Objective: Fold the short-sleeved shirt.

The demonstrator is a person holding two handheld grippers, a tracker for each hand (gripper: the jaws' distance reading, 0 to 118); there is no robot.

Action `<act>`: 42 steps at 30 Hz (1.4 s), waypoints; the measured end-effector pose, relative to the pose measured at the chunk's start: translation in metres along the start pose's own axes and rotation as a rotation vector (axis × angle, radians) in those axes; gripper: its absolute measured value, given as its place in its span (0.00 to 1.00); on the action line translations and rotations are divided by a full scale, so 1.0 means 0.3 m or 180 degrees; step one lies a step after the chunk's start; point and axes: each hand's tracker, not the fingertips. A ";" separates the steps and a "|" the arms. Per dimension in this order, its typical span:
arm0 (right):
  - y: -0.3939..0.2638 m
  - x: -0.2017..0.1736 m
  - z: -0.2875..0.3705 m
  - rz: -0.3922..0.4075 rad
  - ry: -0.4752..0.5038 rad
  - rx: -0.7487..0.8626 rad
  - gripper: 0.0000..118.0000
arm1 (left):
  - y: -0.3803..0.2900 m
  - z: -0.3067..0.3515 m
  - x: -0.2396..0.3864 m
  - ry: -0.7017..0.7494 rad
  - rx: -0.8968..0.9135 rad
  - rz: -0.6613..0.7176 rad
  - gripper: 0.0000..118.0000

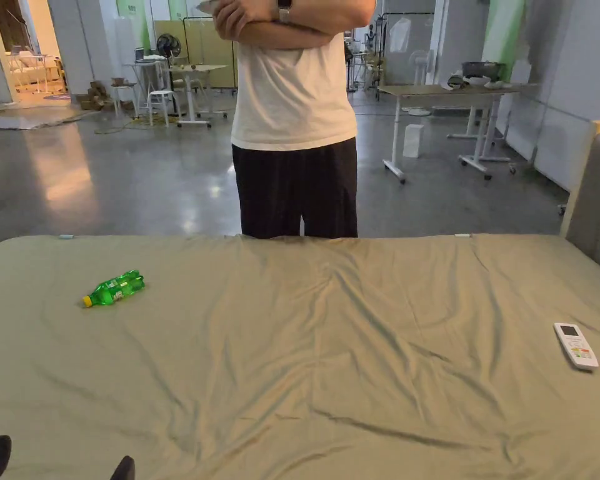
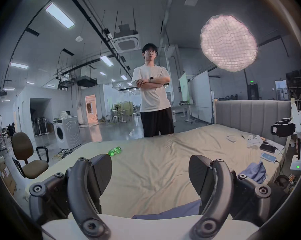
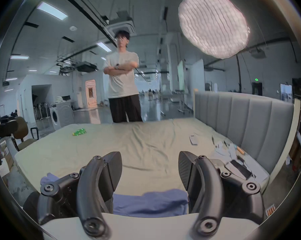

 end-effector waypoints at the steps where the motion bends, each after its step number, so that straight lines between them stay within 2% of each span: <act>1: 0.011 -0.020 0.008 0.0038 0.0048 0.0043 0.60 | 0.021 0.003 0.029 -0.0013 -0.0013 0.0011 0.75; 3: 0.029 -0.058 0.015 0.0151 0.0168 0.0103 0.57 | 0.031 0.008 0.074 -0.0099 -0.0010 -0.0030 0.63; 4: 0.033 -0.074 0.020 0.0189 0.0211 0.0106 0.49 | 0.034 0.012 0.093 -0.0142 -0.0033 -0.0027 0.52; 5: 0.033 -0.089 0.022 0.0215 0.0238 0.0103 0.39 | 0.030 0.010 0.103 -0.0229 -0.0080 -0.0015 0.37; 6: 0.034 -0.101 0.024 0.0269 0.0276 0.0105 0.29 | 0.029 0.013 0.116 -0.0316 -0.0109 -0.0011 0.17; 7: 0.035 -0.115 0.028 0.0304 0.0293 0.0105 0.15 | 0.026 0.018 0.130 -0.0314 -0.0103 -0.0031 0.04; 9: 0.036 -0.131 0.037 0.0367 0.0352 0.0190 0.03 | 0.028 0.023 0.134 -0.0466 -0.0248 -0.0002 0.00; 10: 0.027 -0.130 0.034 0.0274 0.0395 0.0113 0.00 | 0.029 0.027 0.137 -0.0523 -0.0301 0.0043 0.00; 15: 0.016 -0.141 0.033 0.0221 0.0407 0.0060 0.00 | 0.026 0.041 0.114 -0.0505 -0.0282 0.0113 0.00; 19: 0.014 -0.129 0.029 0.0082 0.0404 0.0029 0.00 | 0.033 0.039 0.073 -0.0466 -0.0311 0.0176 0.00; 26: -0.006 -0.110 0.022 -0.0070 0.0423 -0.0102 0.00 | 0.007 -0.011 -0.041 -0.0424 -0.0642 0.0613 0.00; 31: -0.036 -0.112 0.033 -0.0046 0.0427 -0.0120 0.00 | -0.067 -0.075 -0.155 -0.0420 -0.0838 0.1092 0.00; 32: -0.041 -0.108 0.033 -0.0080 0.0455 -0.0138 0.00 | -0.098 -0.104 -0.191 -0.0464 -0.0935 0.1236 0.04; 33: -0.045 -0.106 0.031 -0.0098 0.0465 -0.0152 0.00 | -0.137 -0.147 -0.232 -0.0548 -0.1131 0.1485 0.16; 34: -0.046 -0.107 0.031 -0.0102 0.0458 -0.0160 0.00 | -0.174 -0.181 -0.261 -0.0601 -0.1332 0.1708 0.43; 35: -0.050 -0.105 0.031 -0.0106 0.0451 -0.0169 0.00 | -0.232 -0.225 -0.297 -0.0685 -0.1522 0.1989 0.66; 36: -0.054 -0.100 0.031 -0.0121 0.0452 -0.0184 0.00 | -0.297 -0.263 -0.328 -0.0734 -0.1660 0.2235 0.84; 37: -0.060 -0.095 0.032 -0.0156 0.0460 -0.0201 0.00 | -0.344 -0.300 -0.347 -0.0711 -0.1724 0.2439 0.94; 39: -0.074 -0.085 0.038 -0.0190 0.0456 -0.0212 0.00 | -0.453 -0.357 -0.406 -0.0447 -0.1893 0.2835 0.93; 42: -0.097 -0.062 0.033 -0.0269 0.0430 -0.0334 0.00 | -0.618 -0.421 -0.480 -0.0313 -0.2077 0.3019 0.93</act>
